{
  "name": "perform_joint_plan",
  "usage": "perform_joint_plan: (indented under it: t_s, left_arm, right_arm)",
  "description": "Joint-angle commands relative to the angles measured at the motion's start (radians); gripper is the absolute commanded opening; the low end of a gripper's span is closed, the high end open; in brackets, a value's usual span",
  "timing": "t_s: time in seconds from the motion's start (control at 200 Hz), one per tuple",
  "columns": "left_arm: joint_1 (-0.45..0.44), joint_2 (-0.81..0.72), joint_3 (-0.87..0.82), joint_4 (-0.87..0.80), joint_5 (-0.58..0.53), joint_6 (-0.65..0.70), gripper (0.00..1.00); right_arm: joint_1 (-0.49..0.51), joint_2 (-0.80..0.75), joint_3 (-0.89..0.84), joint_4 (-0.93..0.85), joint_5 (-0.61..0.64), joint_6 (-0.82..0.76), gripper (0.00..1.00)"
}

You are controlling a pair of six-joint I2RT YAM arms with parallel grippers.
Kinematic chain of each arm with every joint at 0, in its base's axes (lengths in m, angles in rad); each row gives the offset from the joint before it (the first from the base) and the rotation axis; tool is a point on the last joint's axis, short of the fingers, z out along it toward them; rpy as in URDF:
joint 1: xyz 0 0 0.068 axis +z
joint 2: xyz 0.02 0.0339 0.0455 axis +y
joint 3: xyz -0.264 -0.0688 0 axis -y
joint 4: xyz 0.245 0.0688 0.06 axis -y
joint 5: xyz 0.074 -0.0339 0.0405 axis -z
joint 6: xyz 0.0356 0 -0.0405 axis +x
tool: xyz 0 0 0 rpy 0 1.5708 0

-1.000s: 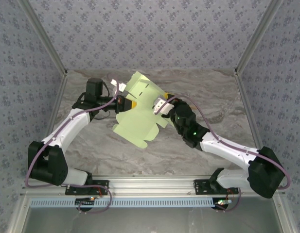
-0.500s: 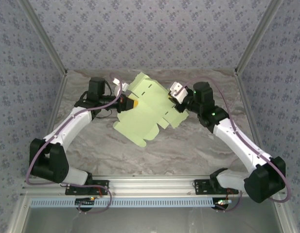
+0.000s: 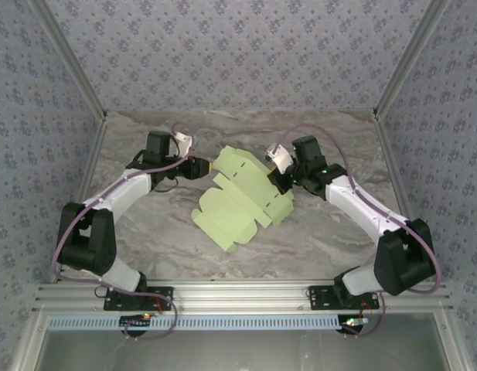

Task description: Fold the paper box

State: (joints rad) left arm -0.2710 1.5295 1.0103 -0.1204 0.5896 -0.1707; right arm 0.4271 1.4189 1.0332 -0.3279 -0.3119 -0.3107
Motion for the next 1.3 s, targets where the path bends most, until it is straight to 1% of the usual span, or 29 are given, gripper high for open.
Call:
perform_joint_plan:
  t_s: [0.0,0.08,0.15,0.195,0.26,0.315,0.4,0.495,0.61,0.7,0.755,1.059,1.299]
  left_arm:
    - [0.005,-0.107,-0.057,0.040,-0.213,-0.087,0.37]
    - [-0.028,-0.173,-0.116,0.069,-0.269,-0.135,0.38]
    - [-0.091,-0.206,-0.152,0.083,-0.276,-0.144,0.40]
    - [-0.138,-0.202,-0.165,0.095,-0.277,-0.177,0.42]
    - [-0.194,-0.160,-0.168,0.128,-0.194,-0.223,0.42]
    - [-0.238,-0.107,-0.181,0.208,-0.137,-0.273,0.40]
    - [-0.307,-0.015,-0.184,0.309,-0.127,-0.335,0.37]
    - [-0.359,0.091,-0.143,0.344,-0.122,-0.344,0.33]
    - [-0.381,0.194,-0.108,0.368,-0.111,-0.358,0.27]
    - [-0.389,0.237,-0.102,0.367,-0.117,-0.353,0.21]
    - [-0.395,0.257,-0.094,0.363,-0.111,-0.350,0.19]
    - [-0.414,0.333,-0.072,0.368,-0.120,-0.353,0.15]
    - [-0.415,0.335,-0.073,0.340,-0.128,-0.342,0.12]
  right_arm:
    - [0.002,0.030,-0.010,-0.038,0.067,0.056,0.00]
    - [0.003,0.054,0.004,-0.044,0.103,0.056,0.00]
    - [0.003,0.080,0.020,-0.053,0.118,0.052,0.00]
    - [0.004,0.098,0.028,-0.057,0.127,0.049,0.00]
    - [0.002,0.121,0.037,-0.052,0.129,0.049,0.00]
    - [-0.002,0.142,0.042,-0.044,0.127,0.055,0.00]
    - [-0.004,0.167,0.051,-0.035,0.121,0.063,0.00]
    - [-0.004,0.186,0.054,-0.023,0.123,0.067,0.00]
    - [-0.008,0.191,0.053,-0.014,0.134,0.072,0.00]
    - [-0.007,0.188,0.056,-0.015,0.134,0.070,0.00]
    - [-0.008,0.189,0.057,-0.016,0.135,0.069,0.00]
    - [-0.008,0.193,0.062,-0.016,0.150,0.061,0.00]
    - [-0.008,0.192,0.069,-0.020,0.153,0.059,0.00]
